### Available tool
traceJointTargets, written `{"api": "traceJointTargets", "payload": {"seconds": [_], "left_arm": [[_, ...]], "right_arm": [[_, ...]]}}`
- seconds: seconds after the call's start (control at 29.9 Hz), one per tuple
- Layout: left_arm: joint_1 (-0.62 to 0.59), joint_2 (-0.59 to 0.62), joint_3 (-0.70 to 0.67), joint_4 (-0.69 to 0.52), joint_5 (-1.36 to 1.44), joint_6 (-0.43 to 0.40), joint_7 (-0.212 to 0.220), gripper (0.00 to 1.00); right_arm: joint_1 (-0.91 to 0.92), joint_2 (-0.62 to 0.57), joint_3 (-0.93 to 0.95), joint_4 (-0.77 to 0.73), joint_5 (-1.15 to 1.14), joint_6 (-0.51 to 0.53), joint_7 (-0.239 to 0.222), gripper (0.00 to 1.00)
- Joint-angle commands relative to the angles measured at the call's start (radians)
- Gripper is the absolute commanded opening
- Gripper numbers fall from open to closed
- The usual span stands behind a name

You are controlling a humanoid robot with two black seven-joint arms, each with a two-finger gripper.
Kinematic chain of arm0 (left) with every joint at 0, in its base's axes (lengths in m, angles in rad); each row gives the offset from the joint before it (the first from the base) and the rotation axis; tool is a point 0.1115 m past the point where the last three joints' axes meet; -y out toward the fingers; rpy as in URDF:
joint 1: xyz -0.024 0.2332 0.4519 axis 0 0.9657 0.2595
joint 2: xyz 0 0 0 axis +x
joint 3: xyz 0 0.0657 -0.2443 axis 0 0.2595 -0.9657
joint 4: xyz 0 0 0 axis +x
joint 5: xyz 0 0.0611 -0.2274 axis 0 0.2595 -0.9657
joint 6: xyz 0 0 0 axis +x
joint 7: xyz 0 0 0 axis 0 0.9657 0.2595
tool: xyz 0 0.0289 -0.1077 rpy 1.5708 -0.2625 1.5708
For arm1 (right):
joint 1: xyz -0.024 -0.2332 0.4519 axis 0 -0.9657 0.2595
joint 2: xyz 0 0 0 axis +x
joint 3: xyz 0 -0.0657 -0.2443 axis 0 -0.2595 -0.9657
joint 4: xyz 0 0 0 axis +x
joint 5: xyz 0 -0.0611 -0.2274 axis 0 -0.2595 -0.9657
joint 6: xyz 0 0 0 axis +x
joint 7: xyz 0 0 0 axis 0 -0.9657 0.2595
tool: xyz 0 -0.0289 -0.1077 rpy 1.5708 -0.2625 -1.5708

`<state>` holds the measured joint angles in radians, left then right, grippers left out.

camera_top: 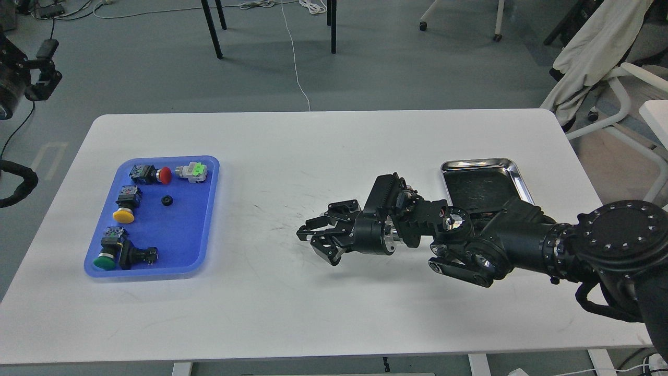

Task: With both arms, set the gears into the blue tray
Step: 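Carry the small black part from the metal tray toward the table centre, then open the right gripper to release the black part on the table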

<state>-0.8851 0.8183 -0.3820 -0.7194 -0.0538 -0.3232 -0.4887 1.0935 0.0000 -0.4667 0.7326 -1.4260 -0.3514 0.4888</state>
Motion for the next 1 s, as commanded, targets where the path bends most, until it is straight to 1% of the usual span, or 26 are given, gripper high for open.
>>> {"api": "traceJointTargets", "payload": {"seconds": [0.0,0.1,0.2,0.23,0.47,0.57,0.67,0.8,0.97], "left_arm": [[0.002,0.001,0.0,-0.002,0.0,0.001,0.0,0.98],[0.002,0.001,0.0,-0.002,0.0,0.0,0.0,0.98],[0.002,0.001,0.0,-0.003,0.0,0.0,0.0,0.98],[0.002,0.002,0.0,-0.003,0.0,0.0,0.0,0.98],[0.003,0.004,0.0,-0.003,0.0,0.0,0.0,0.98],[0.005,0.005,0.0,-0.003,0.0,0.0,0.0,0.98],[0.006,0.007,0.002,-0.003,0.0,-0.002,0.0,0.98],[0.006,0.008,0.002,-0.003,0.0,-0.002,0.0,0.98],[0.008,0.008,0.003,-0.005,0.0,-0.001,0.0,0.98]], "right_arm": [[-0.003,0.0,-0.003,-0.004,-0.001,0.006,0.0,0.02],[-0.006,0.0,-0.004,-0.005,-0.001,0.006,0.0,0.08],[-0.006,0.0,-0.004,-0.005,-0.001,0.008,0.0,0.19],[-0.006,0.0,-0.004,-0.005,-0.001,0.008,0.0,0.24],[-0.006,0.0,-0.003,-0.007,0.015,0.008,0.0,0.46],[-0.006,0.0,-0.003,-0.009,0.018,0.008,0.0,0.49],[-0.007,0.0,0.0,-0.012,0.022,0.008,0.0,0.58],[-0.01,0.0,0.003,-0.015,0.025,0.006,0.0,0.66],[-0.014,0.0,0.017,-0.019,0.077,0.005,0.0,0.69]]}}
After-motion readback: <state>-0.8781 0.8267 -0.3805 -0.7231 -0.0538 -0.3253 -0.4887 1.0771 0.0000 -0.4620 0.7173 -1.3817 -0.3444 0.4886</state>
